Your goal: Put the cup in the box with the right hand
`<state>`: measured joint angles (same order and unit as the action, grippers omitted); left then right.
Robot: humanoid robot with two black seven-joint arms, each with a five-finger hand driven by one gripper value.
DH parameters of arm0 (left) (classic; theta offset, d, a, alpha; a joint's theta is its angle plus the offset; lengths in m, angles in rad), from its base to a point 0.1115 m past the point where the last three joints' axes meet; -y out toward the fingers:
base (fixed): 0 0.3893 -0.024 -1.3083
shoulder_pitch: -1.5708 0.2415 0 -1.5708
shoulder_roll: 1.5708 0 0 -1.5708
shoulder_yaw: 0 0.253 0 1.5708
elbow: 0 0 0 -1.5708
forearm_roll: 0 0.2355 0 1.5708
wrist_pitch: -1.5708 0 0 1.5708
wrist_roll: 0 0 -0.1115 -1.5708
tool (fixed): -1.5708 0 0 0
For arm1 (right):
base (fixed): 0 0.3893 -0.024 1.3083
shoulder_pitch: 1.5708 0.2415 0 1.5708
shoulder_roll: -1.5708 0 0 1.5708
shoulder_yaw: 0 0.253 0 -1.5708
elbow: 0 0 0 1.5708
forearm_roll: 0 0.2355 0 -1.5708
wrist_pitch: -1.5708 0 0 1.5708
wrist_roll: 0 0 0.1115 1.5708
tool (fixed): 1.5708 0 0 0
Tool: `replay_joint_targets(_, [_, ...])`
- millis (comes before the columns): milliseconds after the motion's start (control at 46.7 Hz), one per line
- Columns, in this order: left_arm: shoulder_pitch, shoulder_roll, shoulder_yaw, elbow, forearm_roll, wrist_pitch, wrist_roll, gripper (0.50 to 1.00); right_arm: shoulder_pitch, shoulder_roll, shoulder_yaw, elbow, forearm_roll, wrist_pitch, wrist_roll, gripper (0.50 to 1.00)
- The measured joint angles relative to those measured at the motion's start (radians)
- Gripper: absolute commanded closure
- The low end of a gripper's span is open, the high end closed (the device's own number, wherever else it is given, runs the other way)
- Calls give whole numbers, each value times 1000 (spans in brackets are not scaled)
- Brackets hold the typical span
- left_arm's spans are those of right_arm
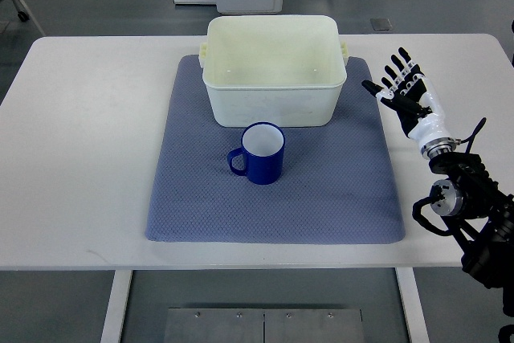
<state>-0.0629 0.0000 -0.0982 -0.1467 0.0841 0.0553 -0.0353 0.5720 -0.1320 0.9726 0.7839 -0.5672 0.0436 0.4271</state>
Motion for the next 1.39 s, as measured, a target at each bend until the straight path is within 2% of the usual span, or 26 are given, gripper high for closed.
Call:
replay_joint_targets(599, [0,0,-1,-1,0,0,0,500,9,-3,-6,0,43,11,-3,500])
replay_joint_targets(1113, [0,0,-2,0,1,0,0,500,12,-50,-31,4,43,15,5,500])
replay_joint_targets(1391, [0,0,-2,-1,1,0,0,500,-13,-144,-49,25,43,108,27,500])
